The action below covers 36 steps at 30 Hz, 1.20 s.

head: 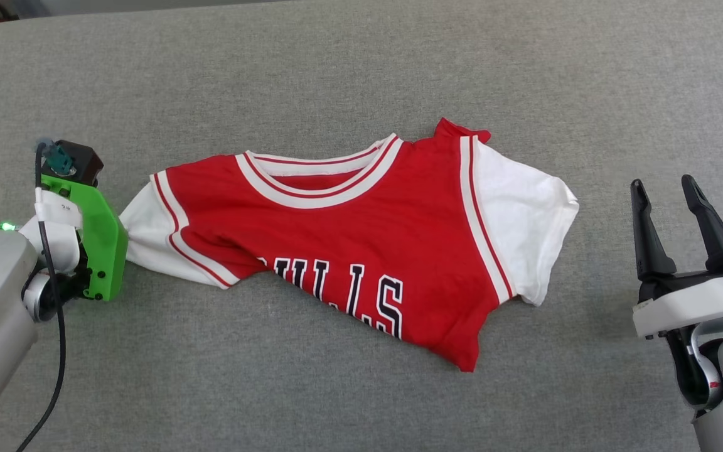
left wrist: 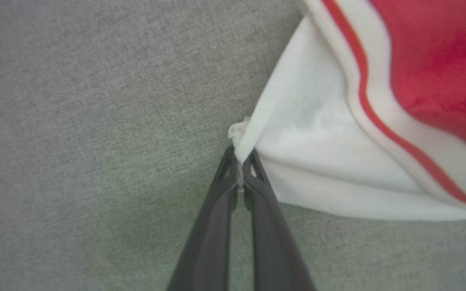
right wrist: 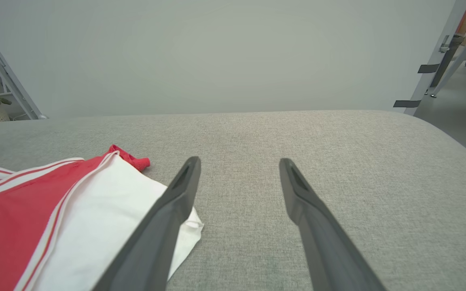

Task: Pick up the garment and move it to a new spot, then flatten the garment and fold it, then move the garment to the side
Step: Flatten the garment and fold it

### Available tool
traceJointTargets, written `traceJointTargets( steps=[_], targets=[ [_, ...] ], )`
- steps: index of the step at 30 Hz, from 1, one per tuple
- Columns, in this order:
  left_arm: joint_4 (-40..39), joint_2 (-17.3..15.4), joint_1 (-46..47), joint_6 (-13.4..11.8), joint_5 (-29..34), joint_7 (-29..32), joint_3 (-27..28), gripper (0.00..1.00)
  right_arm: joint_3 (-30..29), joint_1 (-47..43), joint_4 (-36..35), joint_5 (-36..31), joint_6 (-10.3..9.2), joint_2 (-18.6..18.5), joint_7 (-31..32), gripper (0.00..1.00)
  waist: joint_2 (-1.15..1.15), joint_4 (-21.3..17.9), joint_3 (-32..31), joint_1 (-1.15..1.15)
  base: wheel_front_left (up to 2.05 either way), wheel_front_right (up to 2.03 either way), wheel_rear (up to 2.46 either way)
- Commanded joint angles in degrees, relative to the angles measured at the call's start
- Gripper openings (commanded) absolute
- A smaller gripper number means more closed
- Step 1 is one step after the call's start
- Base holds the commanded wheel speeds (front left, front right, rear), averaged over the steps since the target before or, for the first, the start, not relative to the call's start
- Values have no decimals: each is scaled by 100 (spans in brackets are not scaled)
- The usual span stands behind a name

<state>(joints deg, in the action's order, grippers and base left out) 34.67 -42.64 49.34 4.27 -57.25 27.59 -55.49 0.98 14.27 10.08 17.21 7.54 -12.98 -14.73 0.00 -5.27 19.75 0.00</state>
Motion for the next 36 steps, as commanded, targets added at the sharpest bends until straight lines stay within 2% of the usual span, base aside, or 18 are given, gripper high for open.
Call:
traceJointTargets(
  steps=[1,2,3,4,9,14,17,22,23,25,29,31,36],
  targets=[
    [150,182,-166,13,-39,-125,-61,0,15,98,39,-28,-5,-68,-27,100,0,-16,-6,0,0,0,0],
    [230,246,-179,35,-24,-258,-58,26,24,104,61,-19,-5,-106,-27,100,0,4,-56,0,0,0,0],
    [276,291,-195,60,1,-384,-63,41,20,107,67,-14,-5,-136,-27,100,0,27,-117,0,0,0,0],
    [316,322,-196,70,79,-619,-58,100,19,107,68,-7,-5,-179,-27,100,0,54,-186,0,0,0,0],
    [291,450,-269,-113,439,-2009,93,100,-72,194,-38,30,-5,-439,-16,100,0,217,-521,0,0,0,0],
    [-75,547,-512,-709,748,-3468,350,100,-114,516,-249,63,-5,-874,175,100,0,415,-765,0,0,0,0],
    [-364,604,-728,-1109,839,-3978,496,100,68,743,-365,176,-5,-1176,482,100,0,523,-864,0,0,0,0],
    [-1157,693,-1225,-1873,1035,-4241,925,100,653,1195,-520,578,-5,-1783,1298,100,0,686,-973,0,0,0,0],
    [-1742,718,-1564,-2338,1363,-4255,1321,100,1123,1478,-547,900,-5,-2111,1889,100,0,736,-981,0,0,0,0],
    [-2174,771,-1934,-2624,1623,-4256,1660,100,1547,1671,-480,1197,-5,-2354,2484,100,0,766,-979,0,0,0,0],
    [-2750,903,-2615,-2973,2074,-4257,2177,100,2291,1912,-376,1806,-5,-2683,3714,100,0,837,-926,0,0,0,0],
    [-2986,1010,-2912,-3071,2267,-4258,2428,100,2600,1993,-332,2073,-5,-2838,4311,100,0,882,-871,0,0,0,0],
    [-3314,1367,-3433,-3059,2671,-4258,2888,100,3113,2143,-136,2618,-5,-3048,5358,100,0,1051,-625,0,0,0,0]
  ],
)
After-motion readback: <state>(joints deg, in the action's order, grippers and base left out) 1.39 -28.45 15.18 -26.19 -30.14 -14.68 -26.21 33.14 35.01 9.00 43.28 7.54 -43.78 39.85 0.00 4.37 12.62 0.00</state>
